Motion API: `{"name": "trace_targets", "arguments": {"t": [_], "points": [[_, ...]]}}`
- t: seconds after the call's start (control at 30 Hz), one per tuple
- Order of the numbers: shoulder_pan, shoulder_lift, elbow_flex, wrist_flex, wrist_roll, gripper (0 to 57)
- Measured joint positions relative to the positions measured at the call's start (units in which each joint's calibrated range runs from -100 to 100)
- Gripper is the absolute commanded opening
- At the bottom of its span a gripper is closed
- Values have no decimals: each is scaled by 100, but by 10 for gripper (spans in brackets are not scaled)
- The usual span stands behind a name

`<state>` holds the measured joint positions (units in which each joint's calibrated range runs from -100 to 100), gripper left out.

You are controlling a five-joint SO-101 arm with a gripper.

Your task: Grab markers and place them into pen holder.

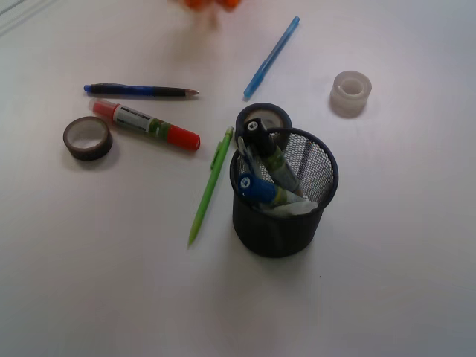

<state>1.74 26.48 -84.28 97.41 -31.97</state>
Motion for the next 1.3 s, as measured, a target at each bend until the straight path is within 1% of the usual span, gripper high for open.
{"name": "trace_targets", "arguments": {"t": [0.07, 0.17, 0.37, 0.43, 0.57, 0.63, 0.7, 0.8, 0.93, 1.0, 1.13, 1.3], "points": [[-44, -139, 395, 78, 381, 280], [22, -418, 1447, 130, 581, 279], [333, -1873, 5076, -17, 532, 278], [511, -2666, 6541, -734, 640, 282], [437, -4260, 9712, -3041, 996, 284], [488, -4660, 11096, -4095, 1089, 284], [548, -4686, 12013, -4596, 1250, 283], [466, -4451, 12228, -4734, 1568, 280], [636, -3563, 12075, -4518, 1939, 280], [607, -3075, 11734, -4320, 2090, 280], [836, -2152, 10979, -3870, 2320, 280], [770, -1237, 10054, -3447, 2398, 280]]}}
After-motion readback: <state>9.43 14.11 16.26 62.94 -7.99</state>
